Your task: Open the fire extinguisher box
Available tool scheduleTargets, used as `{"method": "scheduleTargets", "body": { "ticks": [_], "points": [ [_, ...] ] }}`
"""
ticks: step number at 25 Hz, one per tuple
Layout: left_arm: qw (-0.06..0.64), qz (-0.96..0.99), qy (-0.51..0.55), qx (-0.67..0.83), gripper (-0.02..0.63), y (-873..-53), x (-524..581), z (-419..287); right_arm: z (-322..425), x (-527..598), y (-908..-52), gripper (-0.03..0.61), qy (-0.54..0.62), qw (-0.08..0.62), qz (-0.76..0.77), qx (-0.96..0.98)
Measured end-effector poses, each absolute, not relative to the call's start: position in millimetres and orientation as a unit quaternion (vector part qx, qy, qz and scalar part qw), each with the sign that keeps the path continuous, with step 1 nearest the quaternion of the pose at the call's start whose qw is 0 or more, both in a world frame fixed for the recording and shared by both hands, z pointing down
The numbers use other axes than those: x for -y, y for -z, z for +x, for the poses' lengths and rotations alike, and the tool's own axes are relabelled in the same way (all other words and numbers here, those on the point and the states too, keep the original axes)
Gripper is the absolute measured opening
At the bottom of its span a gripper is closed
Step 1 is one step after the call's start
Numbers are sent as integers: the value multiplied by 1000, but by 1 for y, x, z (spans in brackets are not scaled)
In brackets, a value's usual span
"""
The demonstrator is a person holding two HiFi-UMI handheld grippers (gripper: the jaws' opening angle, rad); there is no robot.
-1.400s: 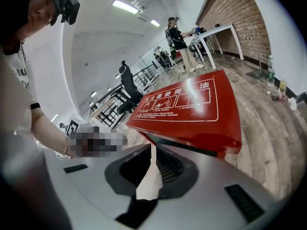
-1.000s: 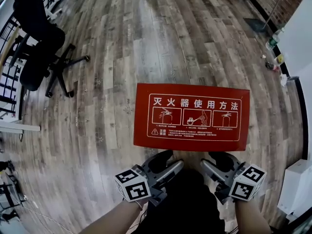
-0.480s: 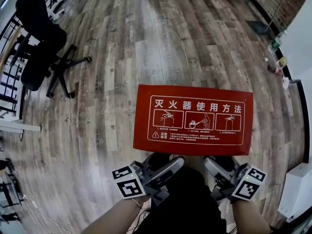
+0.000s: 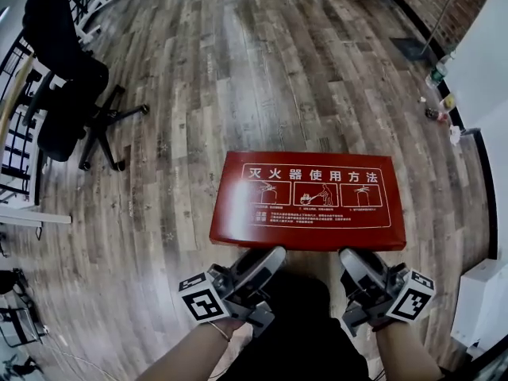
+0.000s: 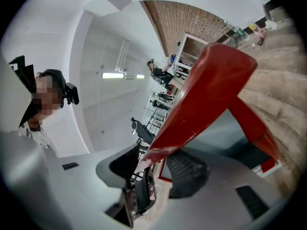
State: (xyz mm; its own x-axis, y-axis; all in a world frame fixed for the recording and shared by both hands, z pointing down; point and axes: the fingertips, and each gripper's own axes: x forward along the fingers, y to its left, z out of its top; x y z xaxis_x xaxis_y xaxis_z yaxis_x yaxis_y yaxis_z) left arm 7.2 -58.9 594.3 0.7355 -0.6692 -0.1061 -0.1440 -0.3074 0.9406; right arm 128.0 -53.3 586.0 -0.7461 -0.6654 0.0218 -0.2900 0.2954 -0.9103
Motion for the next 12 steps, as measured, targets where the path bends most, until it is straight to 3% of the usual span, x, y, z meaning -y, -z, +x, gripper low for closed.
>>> {"method": "scheduleTargets", "body": {
  "ticks": [3,12],
  "points": [
    [525,765,259,267,100,-581,67,4,131,61,-571,115,518,201,-307,-773],
    [537,753,267,272,75,-536,108,5,133,103,-525,84,545,216,-327,-741]
  ]
}}
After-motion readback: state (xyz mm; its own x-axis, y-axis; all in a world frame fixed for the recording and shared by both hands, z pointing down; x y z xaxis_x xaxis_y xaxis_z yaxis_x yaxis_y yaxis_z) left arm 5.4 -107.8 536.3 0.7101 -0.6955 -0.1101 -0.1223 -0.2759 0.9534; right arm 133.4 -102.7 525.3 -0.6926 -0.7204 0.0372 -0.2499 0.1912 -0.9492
